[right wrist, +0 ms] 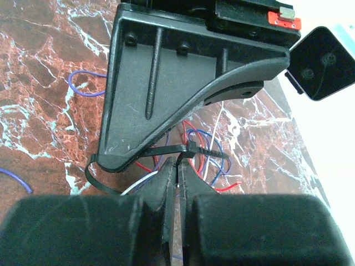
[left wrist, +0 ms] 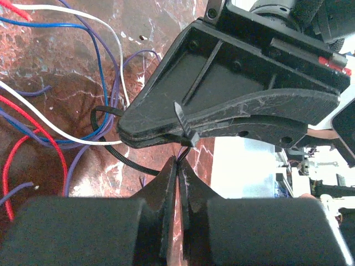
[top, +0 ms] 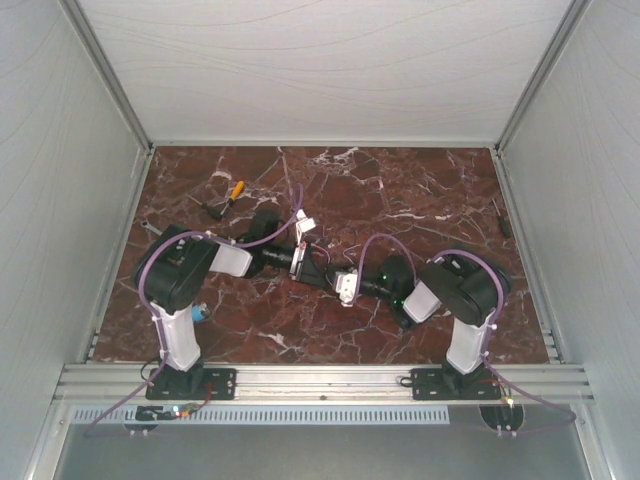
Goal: Zip-tie the wires
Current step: Tie the cable at the center of the board.
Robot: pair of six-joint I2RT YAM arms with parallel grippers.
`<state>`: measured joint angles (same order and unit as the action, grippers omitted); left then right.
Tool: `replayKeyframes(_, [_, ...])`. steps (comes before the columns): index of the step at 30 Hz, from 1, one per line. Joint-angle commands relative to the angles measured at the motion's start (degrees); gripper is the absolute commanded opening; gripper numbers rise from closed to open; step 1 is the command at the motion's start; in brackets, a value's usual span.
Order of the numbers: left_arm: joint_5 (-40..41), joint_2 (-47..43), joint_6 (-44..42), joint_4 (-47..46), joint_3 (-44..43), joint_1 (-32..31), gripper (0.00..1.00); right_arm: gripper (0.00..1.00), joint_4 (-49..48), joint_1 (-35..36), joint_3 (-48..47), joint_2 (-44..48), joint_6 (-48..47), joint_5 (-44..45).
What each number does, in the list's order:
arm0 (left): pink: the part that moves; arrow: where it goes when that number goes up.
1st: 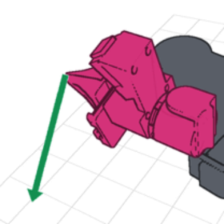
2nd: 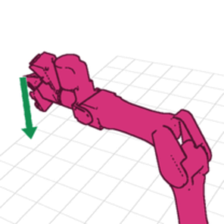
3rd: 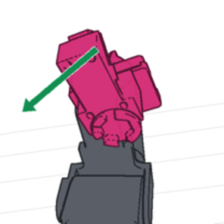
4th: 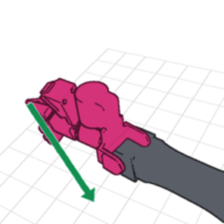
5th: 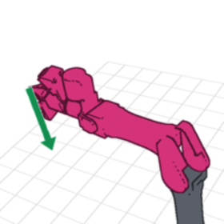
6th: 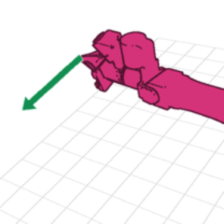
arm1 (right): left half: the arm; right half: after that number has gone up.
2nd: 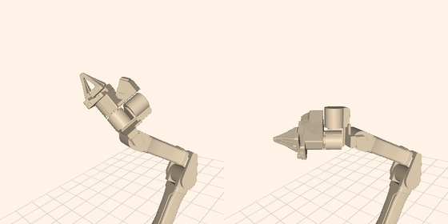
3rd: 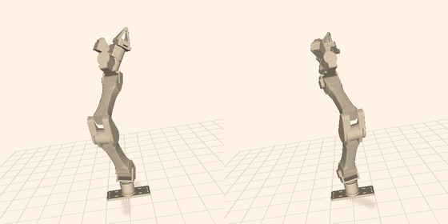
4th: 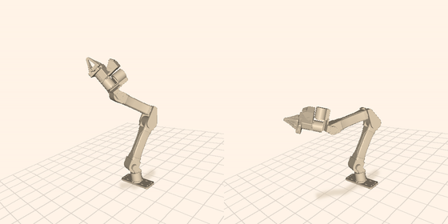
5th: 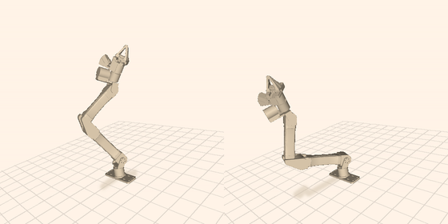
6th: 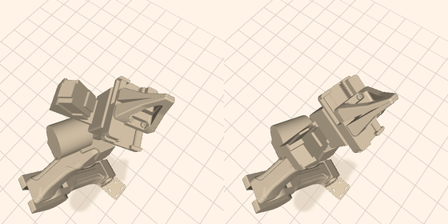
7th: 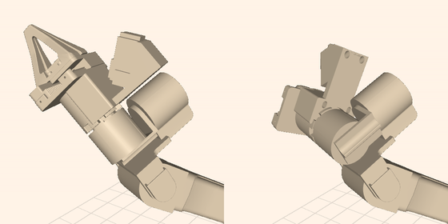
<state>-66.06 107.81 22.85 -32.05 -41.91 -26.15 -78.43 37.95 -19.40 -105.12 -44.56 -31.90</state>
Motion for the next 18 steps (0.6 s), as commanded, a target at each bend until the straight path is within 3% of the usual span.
replayKeyframes(1, [-1.44,0.97,2.01,-5.10,-2.38,0.93,0.00,0.00,-7.45,1.95,1.11,-0.80,-5.96,1.13])
replayKeyframes(18, [-1.49,1.25,3.47,-5.91,-4.03,2.05,0.00,0.00,-8.07,4.49,1.99,-2.68,-11.88,4.54])
